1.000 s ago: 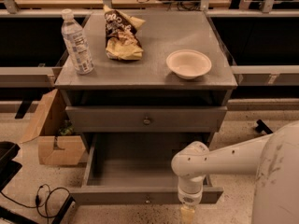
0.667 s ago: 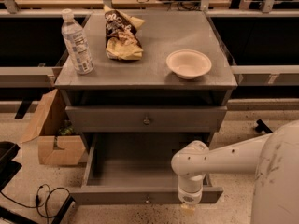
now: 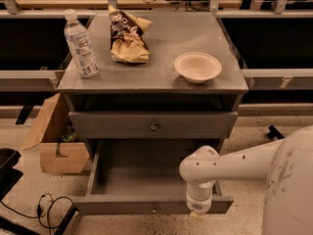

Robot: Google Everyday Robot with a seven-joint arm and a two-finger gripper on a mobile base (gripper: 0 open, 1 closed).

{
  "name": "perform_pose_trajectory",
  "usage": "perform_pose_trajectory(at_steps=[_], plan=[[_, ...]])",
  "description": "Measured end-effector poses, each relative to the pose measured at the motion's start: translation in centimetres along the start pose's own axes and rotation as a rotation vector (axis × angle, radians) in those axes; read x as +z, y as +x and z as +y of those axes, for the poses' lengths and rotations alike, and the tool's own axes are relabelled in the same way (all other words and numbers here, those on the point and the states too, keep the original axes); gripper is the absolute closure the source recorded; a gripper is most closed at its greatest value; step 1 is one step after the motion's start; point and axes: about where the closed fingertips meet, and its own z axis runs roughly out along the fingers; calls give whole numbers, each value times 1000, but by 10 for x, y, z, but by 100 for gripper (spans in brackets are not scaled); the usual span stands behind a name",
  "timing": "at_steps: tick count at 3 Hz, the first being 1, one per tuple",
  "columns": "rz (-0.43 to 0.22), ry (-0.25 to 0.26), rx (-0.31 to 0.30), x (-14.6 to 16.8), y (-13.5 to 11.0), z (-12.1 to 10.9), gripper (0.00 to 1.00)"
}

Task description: Open middle drawer

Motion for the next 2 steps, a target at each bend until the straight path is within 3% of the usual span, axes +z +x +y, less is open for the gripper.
perform_pose_trajectory(at_steps=[2], plan=[[3, 0, -1, -5, -2, -5, 100]])
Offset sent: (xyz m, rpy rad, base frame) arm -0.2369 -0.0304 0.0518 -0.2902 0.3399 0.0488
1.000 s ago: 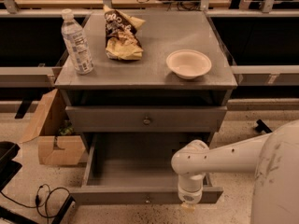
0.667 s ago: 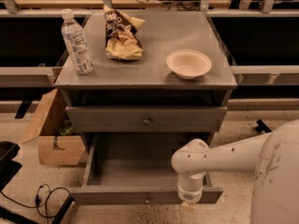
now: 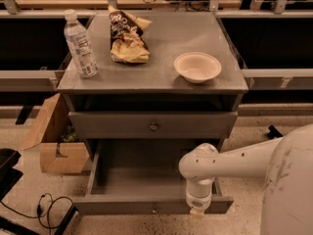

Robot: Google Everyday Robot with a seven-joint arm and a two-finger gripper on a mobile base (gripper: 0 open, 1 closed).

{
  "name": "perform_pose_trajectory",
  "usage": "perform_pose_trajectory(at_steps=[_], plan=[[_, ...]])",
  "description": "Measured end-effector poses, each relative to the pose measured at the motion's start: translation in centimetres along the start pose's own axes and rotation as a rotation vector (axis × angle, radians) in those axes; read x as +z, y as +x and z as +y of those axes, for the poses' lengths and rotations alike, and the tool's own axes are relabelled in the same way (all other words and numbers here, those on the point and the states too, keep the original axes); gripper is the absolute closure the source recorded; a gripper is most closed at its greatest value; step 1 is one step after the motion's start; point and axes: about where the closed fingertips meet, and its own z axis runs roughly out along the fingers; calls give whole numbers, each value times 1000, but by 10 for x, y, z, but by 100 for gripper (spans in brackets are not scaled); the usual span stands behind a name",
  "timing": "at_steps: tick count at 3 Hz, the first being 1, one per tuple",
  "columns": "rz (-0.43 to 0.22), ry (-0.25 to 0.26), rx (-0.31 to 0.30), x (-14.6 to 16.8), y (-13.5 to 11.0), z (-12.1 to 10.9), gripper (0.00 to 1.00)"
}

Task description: Open middle drawer

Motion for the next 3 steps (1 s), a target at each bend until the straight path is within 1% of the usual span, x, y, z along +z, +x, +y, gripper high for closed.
perform_pose_trajectory(at_steps=[2, 3], plan=[[0, 0, 0, -4, -2, -5, 100], [10, -9, 5, -10, -2, 2, 100]])
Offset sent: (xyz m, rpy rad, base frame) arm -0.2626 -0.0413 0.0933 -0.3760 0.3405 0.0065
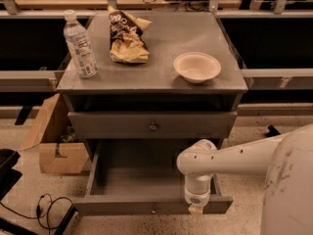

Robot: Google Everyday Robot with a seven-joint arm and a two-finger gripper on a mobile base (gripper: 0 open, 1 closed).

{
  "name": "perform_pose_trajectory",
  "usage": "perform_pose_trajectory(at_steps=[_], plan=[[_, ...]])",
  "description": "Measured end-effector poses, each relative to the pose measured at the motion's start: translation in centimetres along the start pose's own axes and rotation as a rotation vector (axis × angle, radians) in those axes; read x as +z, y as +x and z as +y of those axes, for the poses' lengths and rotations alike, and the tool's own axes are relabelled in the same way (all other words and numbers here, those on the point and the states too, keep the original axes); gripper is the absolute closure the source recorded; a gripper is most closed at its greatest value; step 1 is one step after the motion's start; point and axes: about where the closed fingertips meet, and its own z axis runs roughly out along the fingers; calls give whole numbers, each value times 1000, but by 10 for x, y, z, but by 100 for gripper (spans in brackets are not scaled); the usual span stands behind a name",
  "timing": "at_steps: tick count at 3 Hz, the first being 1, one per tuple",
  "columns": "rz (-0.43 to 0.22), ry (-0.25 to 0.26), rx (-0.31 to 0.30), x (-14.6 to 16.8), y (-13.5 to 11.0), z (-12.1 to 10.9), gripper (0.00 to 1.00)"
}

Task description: Open middle drawer

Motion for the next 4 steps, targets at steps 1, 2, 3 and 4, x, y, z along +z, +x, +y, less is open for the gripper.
perform_pose_trajectory(at_steps=[1, 2, 3, 4], plan=[[0, 0, 0, -5, 0, -1, 100], [0, 0, 0, -7, -2, -5, 100], [0, 0, 0, -10, -3, -8, 100], [5, -7, 9, -13, -1, -6, 100]])
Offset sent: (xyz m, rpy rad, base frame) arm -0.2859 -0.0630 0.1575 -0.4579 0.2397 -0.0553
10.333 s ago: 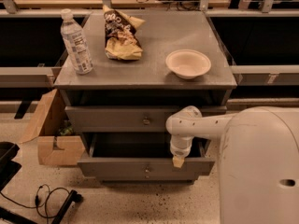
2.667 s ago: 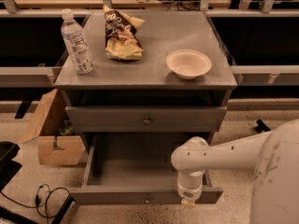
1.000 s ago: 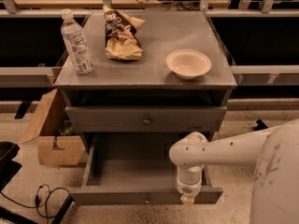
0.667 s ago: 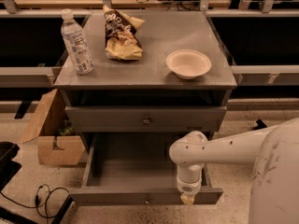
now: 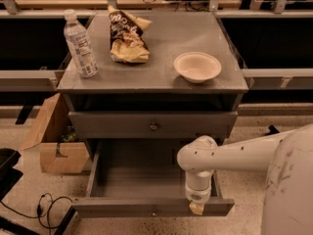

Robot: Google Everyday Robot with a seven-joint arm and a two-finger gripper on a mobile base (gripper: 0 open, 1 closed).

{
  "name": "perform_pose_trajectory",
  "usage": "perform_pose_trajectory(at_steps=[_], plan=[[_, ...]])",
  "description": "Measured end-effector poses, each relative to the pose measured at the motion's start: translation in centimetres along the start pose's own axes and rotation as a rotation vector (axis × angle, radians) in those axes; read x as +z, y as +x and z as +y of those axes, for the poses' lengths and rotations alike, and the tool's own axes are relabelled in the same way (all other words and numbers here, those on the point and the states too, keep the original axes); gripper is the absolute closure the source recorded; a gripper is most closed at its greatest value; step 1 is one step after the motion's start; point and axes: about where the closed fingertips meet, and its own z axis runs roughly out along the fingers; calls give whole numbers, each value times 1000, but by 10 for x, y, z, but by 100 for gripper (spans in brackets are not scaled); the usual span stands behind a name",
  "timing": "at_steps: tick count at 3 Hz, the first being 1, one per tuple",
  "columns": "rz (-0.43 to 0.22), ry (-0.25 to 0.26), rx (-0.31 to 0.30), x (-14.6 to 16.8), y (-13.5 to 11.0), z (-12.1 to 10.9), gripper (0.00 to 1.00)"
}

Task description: Open middle drawer

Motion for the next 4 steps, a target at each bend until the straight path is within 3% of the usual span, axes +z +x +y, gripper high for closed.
perform_pose_trajectory(at_steps=[4], plan=[[7, -9, 14, -7, -1, -7, 100]])
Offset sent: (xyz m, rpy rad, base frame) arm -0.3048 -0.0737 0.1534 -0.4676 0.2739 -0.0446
